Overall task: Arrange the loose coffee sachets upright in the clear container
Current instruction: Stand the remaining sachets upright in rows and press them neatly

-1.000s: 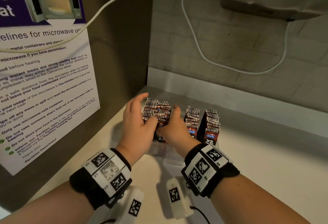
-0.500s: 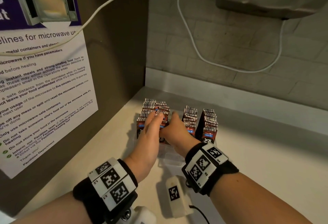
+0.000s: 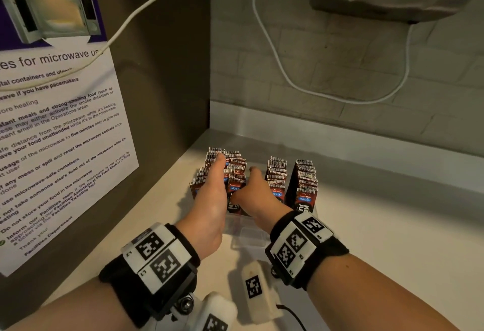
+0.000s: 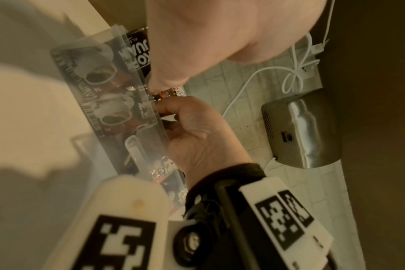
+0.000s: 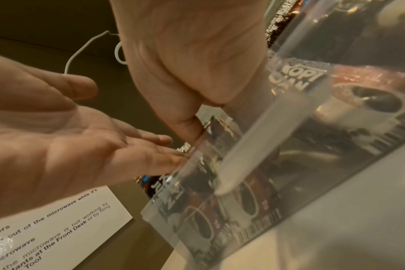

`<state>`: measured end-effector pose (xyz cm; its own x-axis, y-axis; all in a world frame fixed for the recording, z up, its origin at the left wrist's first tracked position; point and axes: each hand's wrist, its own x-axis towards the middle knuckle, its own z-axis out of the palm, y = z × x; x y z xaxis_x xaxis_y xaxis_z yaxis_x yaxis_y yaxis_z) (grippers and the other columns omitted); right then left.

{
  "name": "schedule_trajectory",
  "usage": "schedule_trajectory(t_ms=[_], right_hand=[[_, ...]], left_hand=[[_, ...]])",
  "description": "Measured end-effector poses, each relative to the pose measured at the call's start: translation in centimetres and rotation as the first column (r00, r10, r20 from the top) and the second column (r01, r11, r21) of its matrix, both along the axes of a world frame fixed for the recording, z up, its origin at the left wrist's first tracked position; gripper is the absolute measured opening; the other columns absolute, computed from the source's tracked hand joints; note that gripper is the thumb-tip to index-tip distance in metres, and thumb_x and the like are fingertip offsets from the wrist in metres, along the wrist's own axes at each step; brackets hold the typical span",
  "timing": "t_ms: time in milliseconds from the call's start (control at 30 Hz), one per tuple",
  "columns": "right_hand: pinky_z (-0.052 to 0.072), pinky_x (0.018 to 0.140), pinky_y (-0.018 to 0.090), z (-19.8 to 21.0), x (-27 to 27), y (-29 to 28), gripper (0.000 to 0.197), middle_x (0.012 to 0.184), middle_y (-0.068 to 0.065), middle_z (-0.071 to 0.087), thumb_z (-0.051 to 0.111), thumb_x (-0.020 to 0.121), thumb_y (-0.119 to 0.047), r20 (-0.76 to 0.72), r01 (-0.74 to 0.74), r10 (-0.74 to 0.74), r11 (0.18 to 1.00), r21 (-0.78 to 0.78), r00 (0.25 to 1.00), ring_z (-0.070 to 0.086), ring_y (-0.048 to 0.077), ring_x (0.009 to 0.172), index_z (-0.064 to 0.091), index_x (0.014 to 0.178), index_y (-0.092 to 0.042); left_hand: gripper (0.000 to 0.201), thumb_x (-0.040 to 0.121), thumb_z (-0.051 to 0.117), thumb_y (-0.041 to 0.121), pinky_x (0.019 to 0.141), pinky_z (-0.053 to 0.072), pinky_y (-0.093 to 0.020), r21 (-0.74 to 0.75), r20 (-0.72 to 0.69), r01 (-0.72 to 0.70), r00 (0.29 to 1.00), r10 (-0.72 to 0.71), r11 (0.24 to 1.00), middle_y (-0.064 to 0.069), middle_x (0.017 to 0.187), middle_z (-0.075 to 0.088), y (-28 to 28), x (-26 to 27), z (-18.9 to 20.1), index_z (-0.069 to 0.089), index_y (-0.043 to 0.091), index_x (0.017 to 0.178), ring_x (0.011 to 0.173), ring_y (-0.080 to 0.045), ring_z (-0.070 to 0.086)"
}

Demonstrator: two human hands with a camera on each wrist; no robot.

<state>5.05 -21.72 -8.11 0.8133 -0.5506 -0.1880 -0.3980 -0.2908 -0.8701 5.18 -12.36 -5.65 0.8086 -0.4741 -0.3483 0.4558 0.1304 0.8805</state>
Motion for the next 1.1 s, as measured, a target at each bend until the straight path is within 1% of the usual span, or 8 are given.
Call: schedule_trajectory(t_ms=[167,267,433,600,700,833,900,1100], right_hand=[[0.054,0.086,0.037,-0.1,0.0,0.0,0.053,0.115,0.009,0.062,0.064,0.083,-0.003,0.008,-0.017,0.018,1.0,-0.021,1.0,0.062,0.024,0.102,0.037,0.128,-0.014],[0.053,0.089,0.042,-0.1,0.0,0.1,0.051,0.115,0.011,0.061,0.062,0.083,-0.002,0.012,-0.011,0.011,1.0,-0.023,1.0,0.062,0.026,0.103,0.038,0.127,-0.012],[0.053,0.09,0.045,-0.3,0.0,0.1,0.05,0.115,0.01,0.061,0.061,0.084,-0.003,0.025,-0.019,0.019,1.0,0.0,1.0,0.062,0.026,0.103,0.038,0.128,-0.012],[0.056,0.082,0.039,-0.5,0.0,-0.3,0.045,0.113,0.007,0.062,0.061,0.086,-0.004,0.044,-0.03,0.027,0.998,0.054,0.999,0.063,0.022,0.097,0.038,0.122,-0.019],[0.056,0.083,0.04,-0.5,-0.1,-0.4,0.049,0.111,0.007,0.062,0.059,0.085,0.0,0.047,-0.03,0.027,0.997,0.067,0.999,0.063,0.022,0.096,0.037,0.126,-0.018],[0.055,0.084,0.042,-0.5,0.0,-0.5,0.053,0.11,0.009,0.061,0.052,0.084,0.006,0.025,-0.042,0.041,0.999,0.034,0.999,0.063,0.026,0.098,0.035,0.13,-0.015],[0.056,0.081,0.04,-0.5,0.0,-0.5,0.054,0.111,0.01,0.061,0.051,0.084,0.006,0.024,-0.043,0.042,0.999,0.031,0.999,0.063,0.026,0.097,0.035,0.131,-0.015],[0.053,0.071,0.032,-0.6,0.0,-0.6,0.056,0.099,0.002,0.056,0.05,0.086,0.008,0.028,-0.05,0.049,0.999,0.019,0.998,0.058,0.019,0.087,0.034,0.134,-0.015]], left_hand=[[0.03,0.096,0.038,0.055,0.061,0.041,-0.019,0.032,0.01,-0.014,1.0,0.013,0.999,0.005,0.086,0.058,-0.4,0.3,0.2,0.051,0.028,0.094,0.077,-0.004,0.055],[0.031,0.096,0.039,0.056,0.06,0.04,-0.021,0.039,-0.004,-0.005,1.0,0.005,0.999,0.004,0.087,0.058,-0.7,0.6,0.3,0.05,0.028,0.103,0.078,-0.005,0.056],[0.055,0.09,0.042,0.065,0.089,0.041,-0.029,0.063,0.008,0.001,1.0,-0.002,0.998,0.001,0.117,0.061,-1.1,0.8,-0.3,0.053,0.026,0.127,0.106,-0.014,0.058],[0.077,0.08,0.046,0.075,0.107,0.04,-0.042,0.082,-0.007,-0.003,1.0,0.003,0.997,-0.009,0.124,0.063,-1.9,1.4,-0.2,0.058,0.017,0.129,0.114,-0.023,0.06],[0.066,0.088,0.04,0.07,0.101,0.046,-0.042,0.103,-0.024,0.014,1.0,-0.012,0.995,-0.009,0.116,0.068,-2.3,2.0,0.1,0.064,0.017,0.12,0.107,-0.024,0.063],[0.06,0.091,0.038,0.067,0.076,0.05,-0.032,0.151,-0.051,0.05,0.998,-0.042,0.987,-0.007,0.111,0.068,-2.5,2.9,0.1,0.061,0.015,0.107,0.099,-0.021,0.064],[0.065,0.091,0.036,0.068,0.077,0.05,-0.033,0.165,-0.064,0.081,0.995,-0.072,0.983,-0.007,0.111,0.068,-2.6,3.2,0.2,0.063,0.012,0.109,0.098,-0.021,0.065],[0.088,0.075,0.04,0.081,0.105,0.043,-0.041,0.197,-0.073,0.084,0.995,-0.071,0.977,-0.01,0.129,0.061,-3.1,3.6,0.0,0.058,0.015,0.131,0.118,-0.024,0.059]])
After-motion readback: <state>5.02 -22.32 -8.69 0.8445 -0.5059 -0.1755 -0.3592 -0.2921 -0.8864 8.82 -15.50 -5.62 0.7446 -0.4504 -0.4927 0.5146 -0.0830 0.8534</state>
